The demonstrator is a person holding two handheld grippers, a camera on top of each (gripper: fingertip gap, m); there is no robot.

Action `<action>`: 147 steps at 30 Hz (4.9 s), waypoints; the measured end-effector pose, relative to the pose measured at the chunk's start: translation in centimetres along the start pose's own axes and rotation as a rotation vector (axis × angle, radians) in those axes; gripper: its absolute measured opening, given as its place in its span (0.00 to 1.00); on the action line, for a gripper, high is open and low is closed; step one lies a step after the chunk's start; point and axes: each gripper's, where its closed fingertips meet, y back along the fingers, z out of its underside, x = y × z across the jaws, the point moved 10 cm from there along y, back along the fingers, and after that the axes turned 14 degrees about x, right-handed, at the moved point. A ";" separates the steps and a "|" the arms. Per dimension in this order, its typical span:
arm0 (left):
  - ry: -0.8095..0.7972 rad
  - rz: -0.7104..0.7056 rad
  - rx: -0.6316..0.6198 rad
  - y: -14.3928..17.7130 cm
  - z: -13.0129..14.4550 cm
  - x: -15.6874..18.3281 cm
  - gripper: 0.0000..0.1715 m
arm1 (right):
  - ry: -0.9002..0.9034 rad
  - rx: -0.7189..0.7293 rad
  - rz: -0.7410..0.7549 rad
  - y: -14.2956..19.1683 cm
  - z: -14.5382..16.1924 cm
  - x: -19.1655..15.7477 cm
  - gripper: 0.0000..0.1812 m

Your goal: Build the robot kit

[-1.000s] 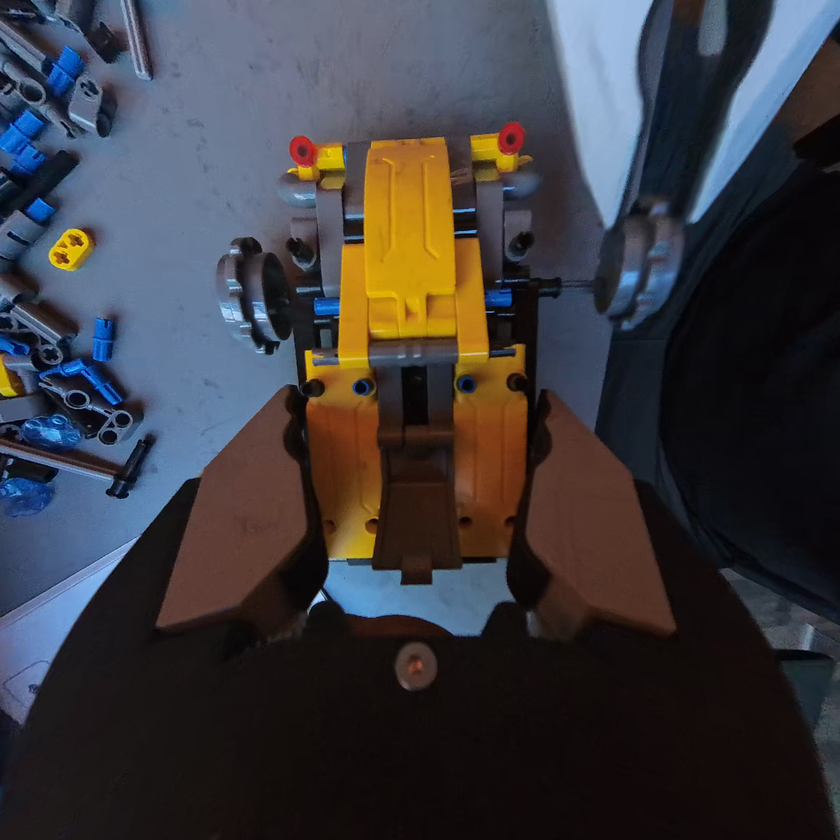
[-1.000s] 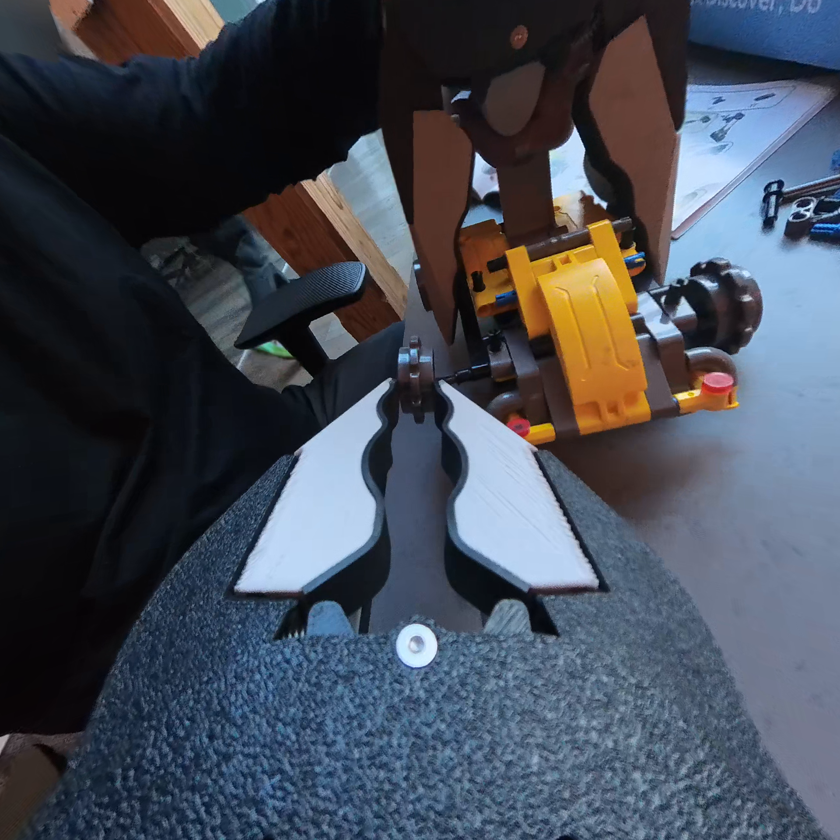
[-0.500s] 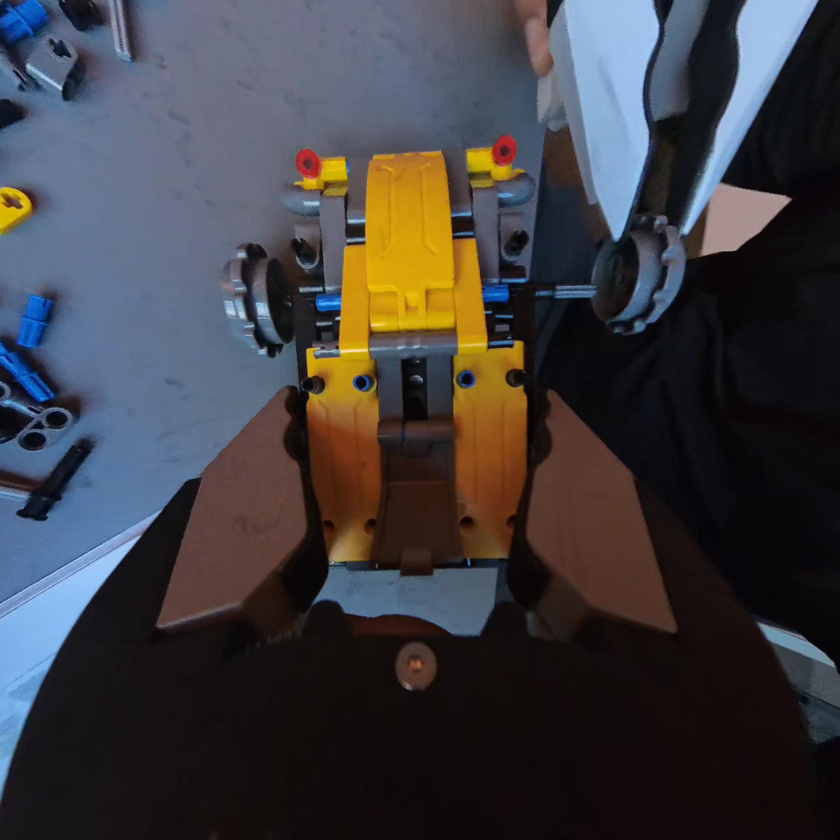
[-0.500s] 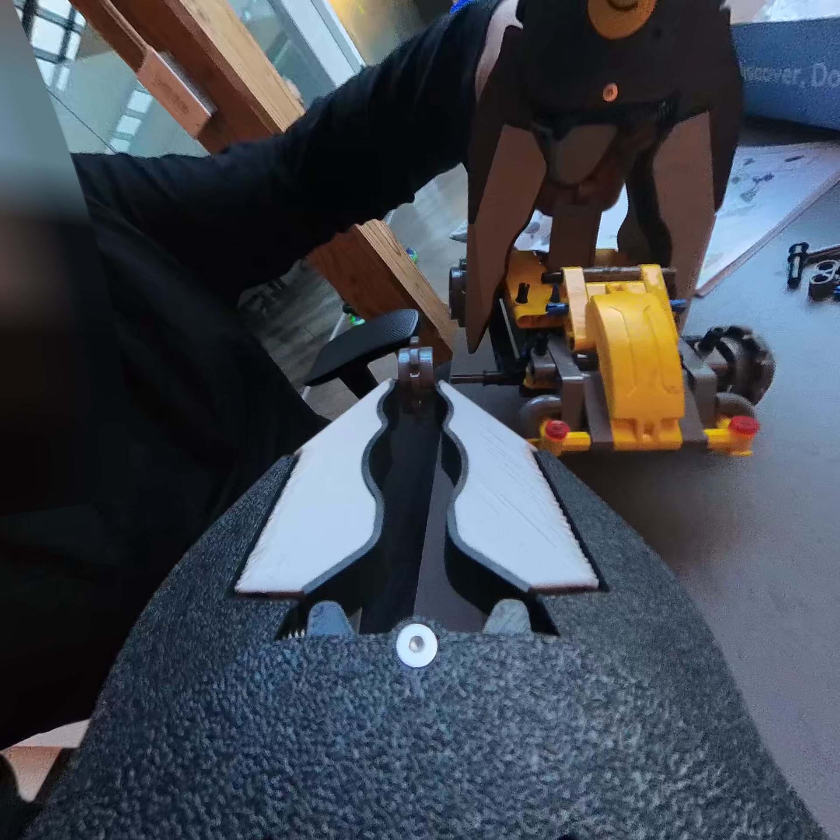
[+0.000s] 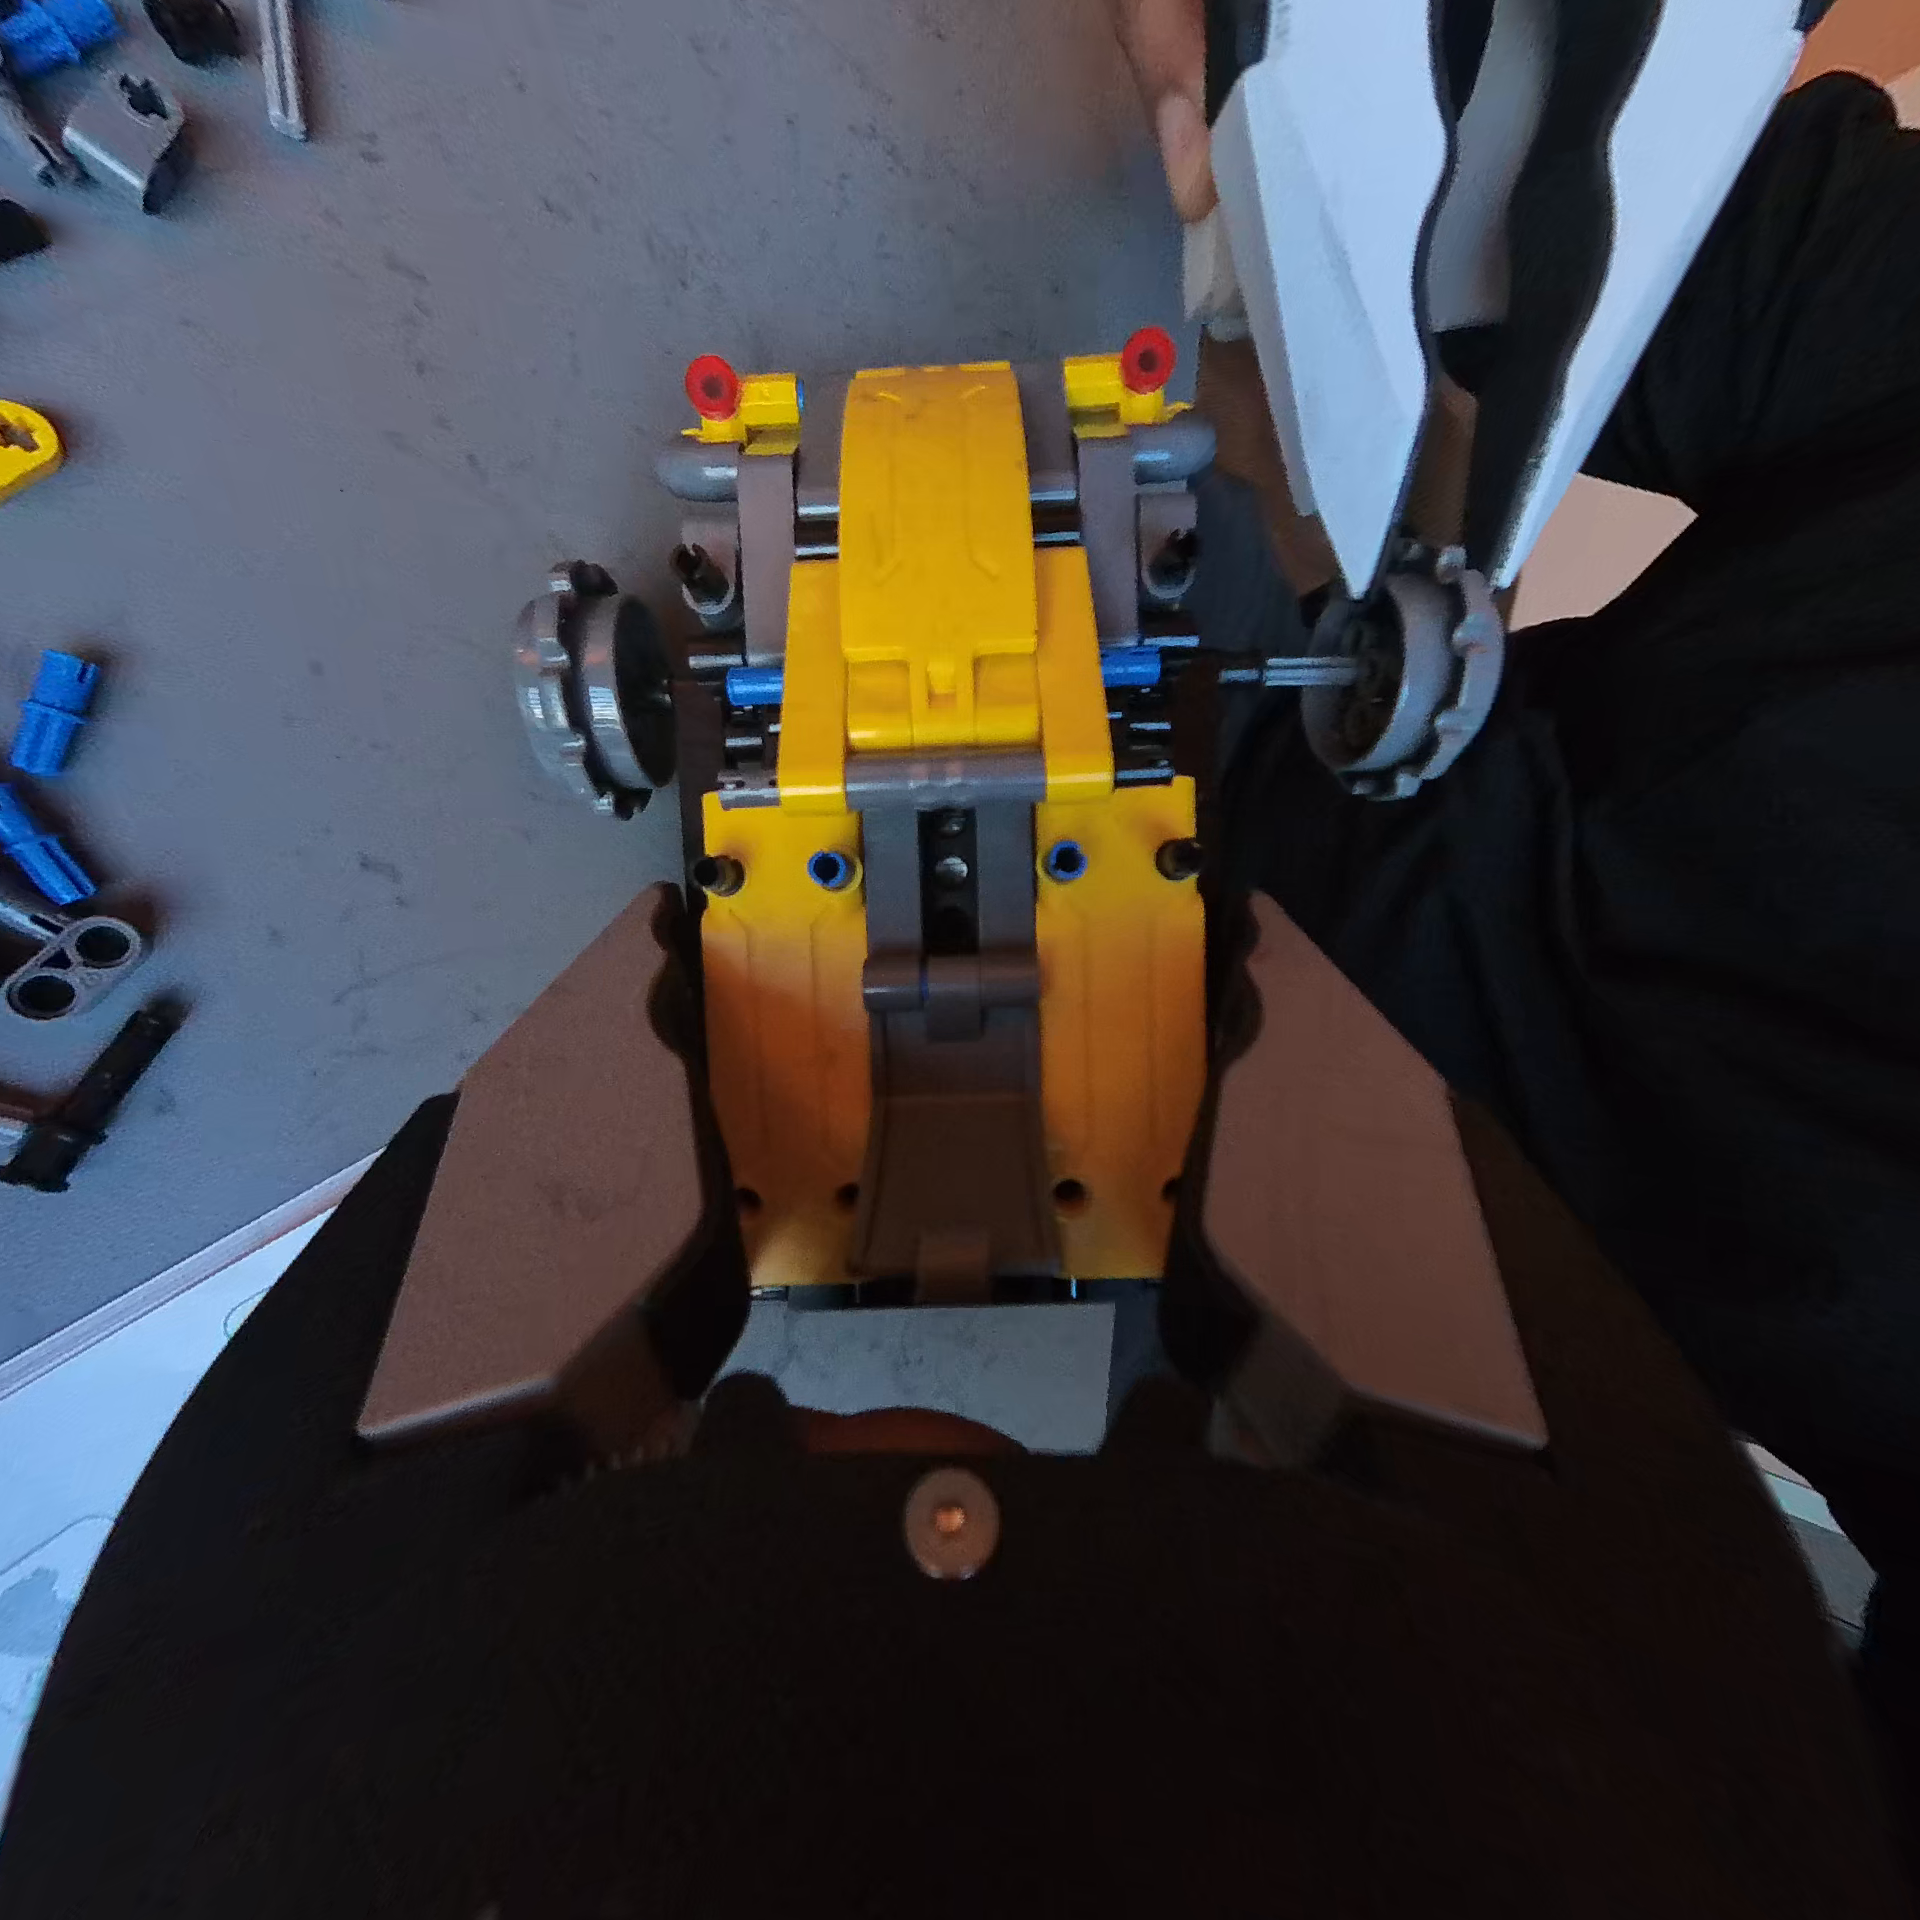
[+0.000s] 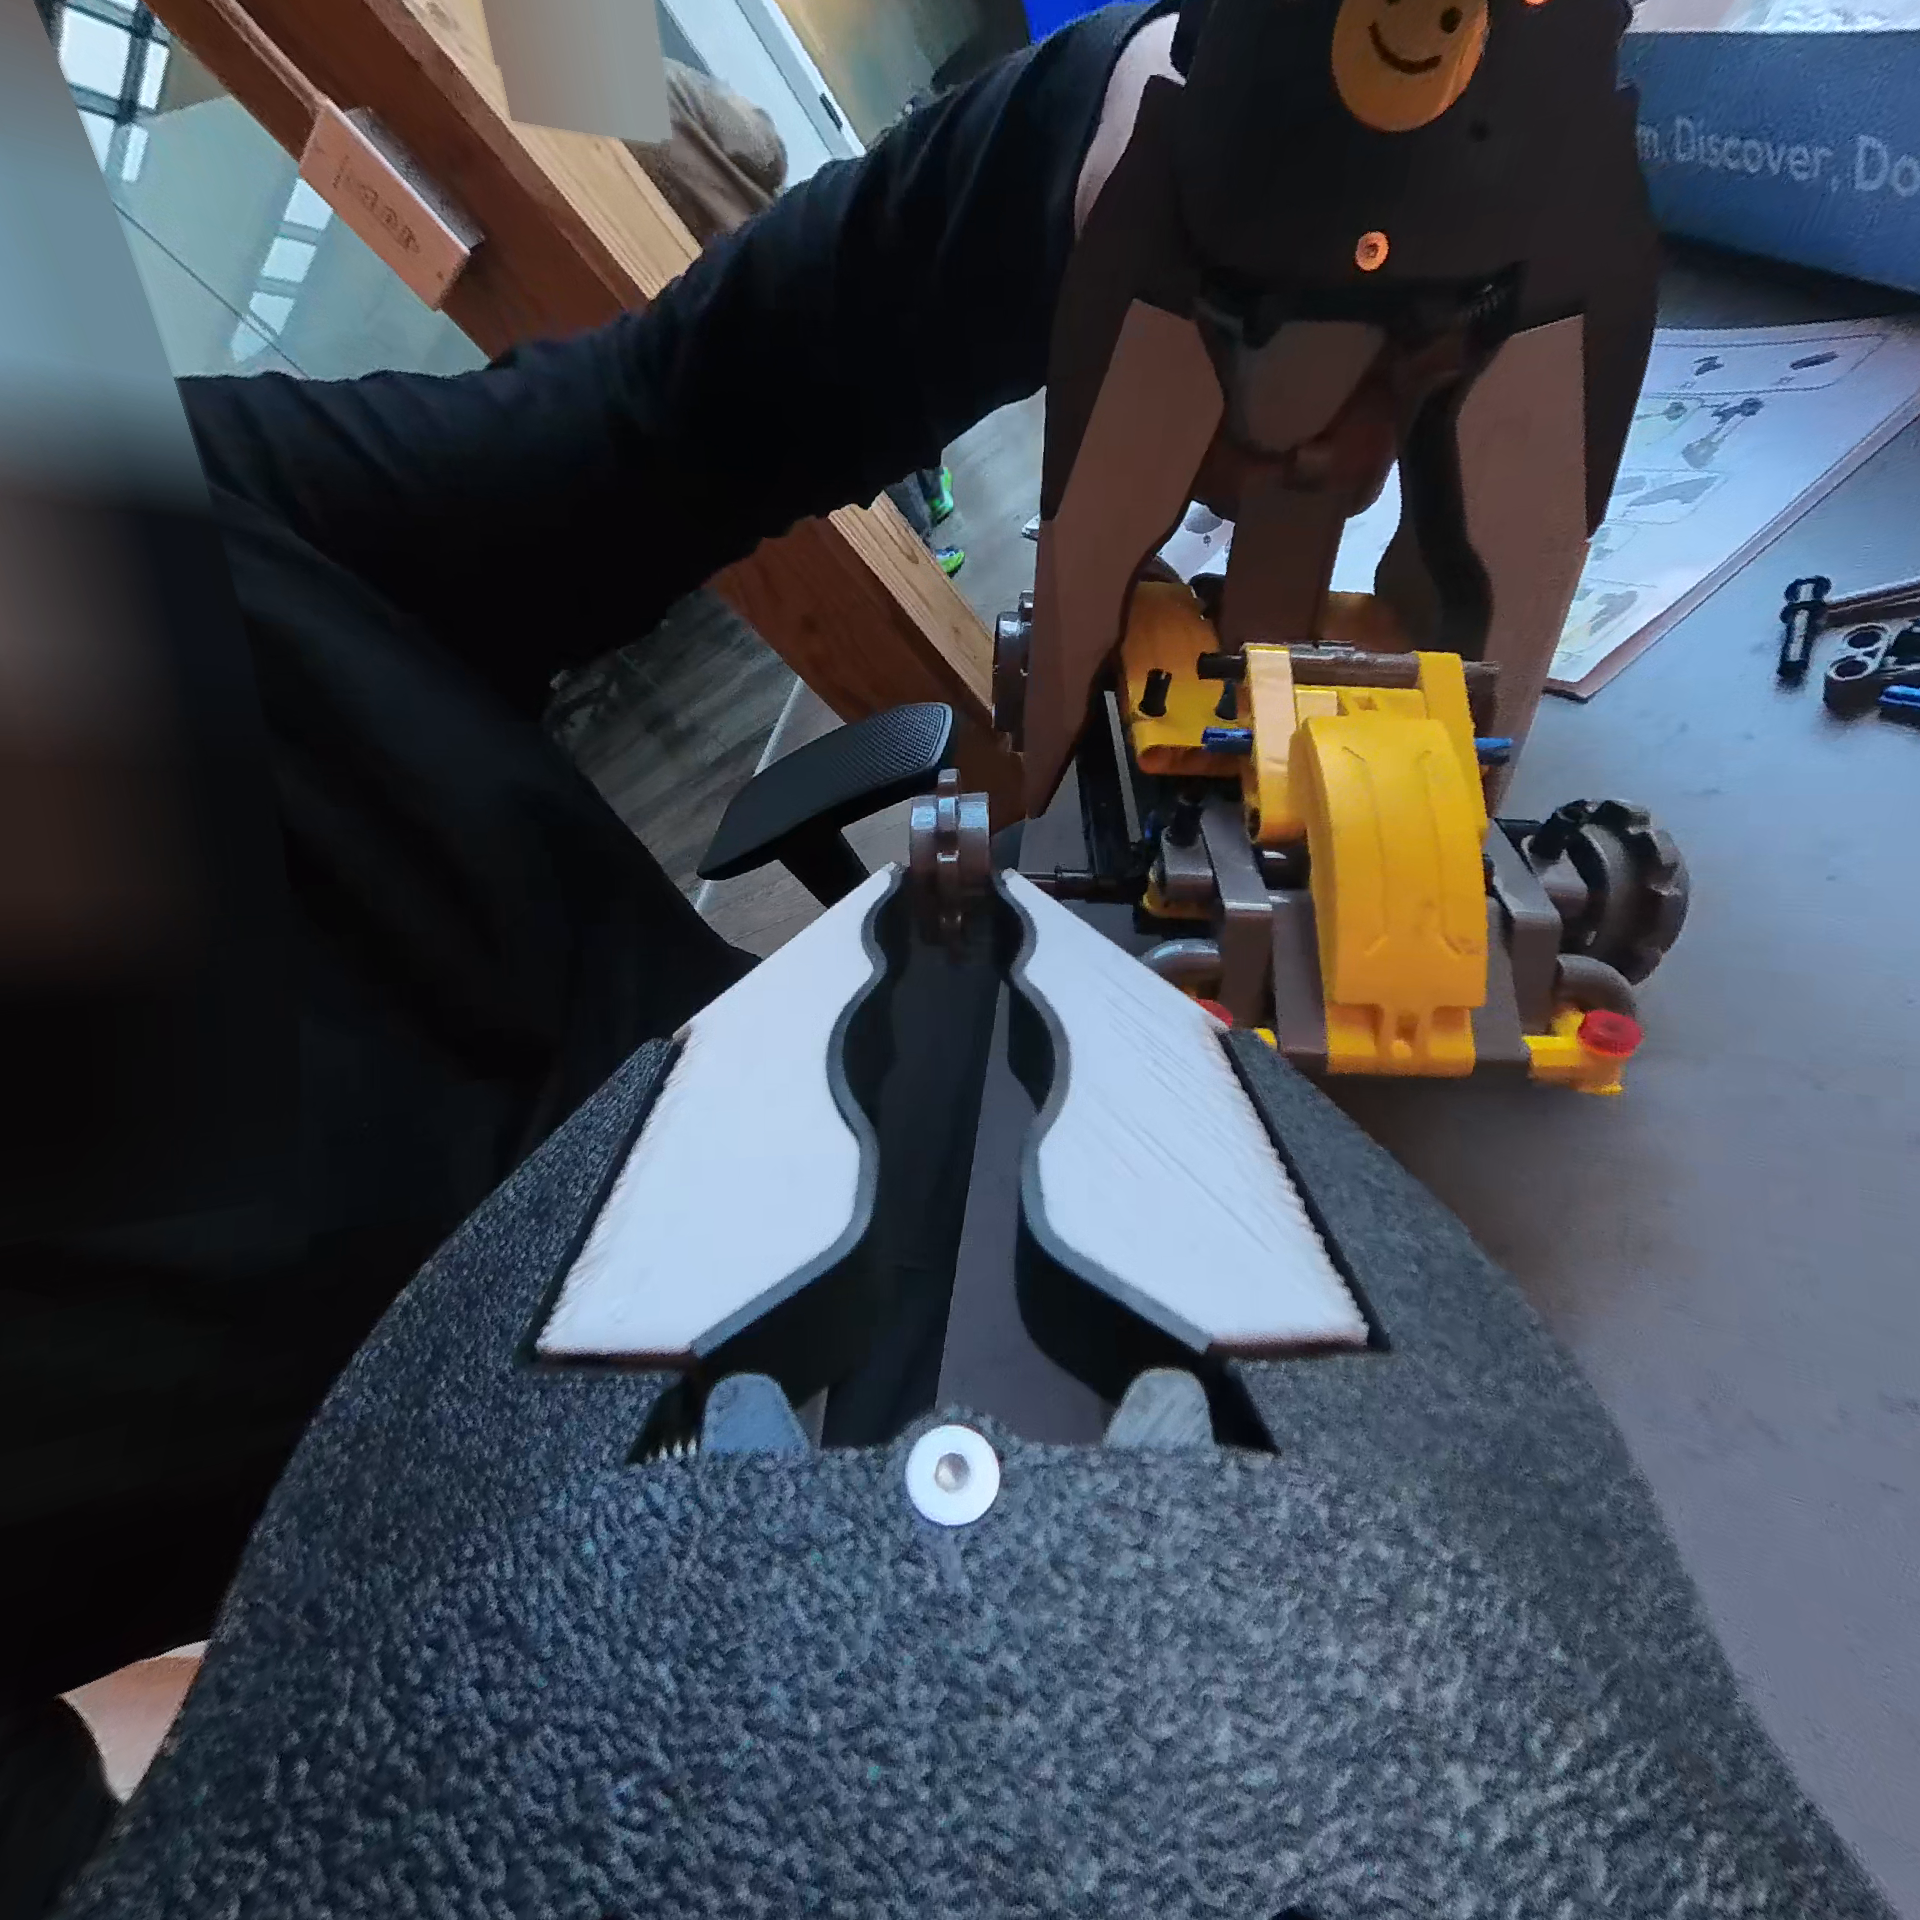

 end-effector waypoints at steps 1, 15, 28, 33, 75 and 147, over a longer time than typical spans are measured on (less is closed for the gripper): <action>0.002 0.002 0.000 0.0 0.0 0.0 0.57 | -0.001 -0.001 -0.002 0.0 0.0 0.0 0.08; 0.013 0.006 0.006 0.0 0.0 -0.1 0.57 | -0.029 0.028 -0.007 0.3 0.0 0.3 0.08; 0.028 0.004 0.017 0.0 0.0 -0.1 0.57 | -0.065 0.060 -0.026 0.4 0.2 0.7 0.08; 0.031 0.002 0.017 0.0 0.0 -0.1 0.57 | -0.079 0.077 -0.030 0.5 0.3 0.8 0.08; -0.043 -0.096 0.016 -1.0 0.1 0.9 0.57 | 0.297 0.165 0.412 1.0 1.9 -1.1 0.00; 0.053 -1.196 0.652 -6.9 41.5 30.0 0.42 | 0.544 -0.433 0.915 -8.7 36.8 -24.8 0.45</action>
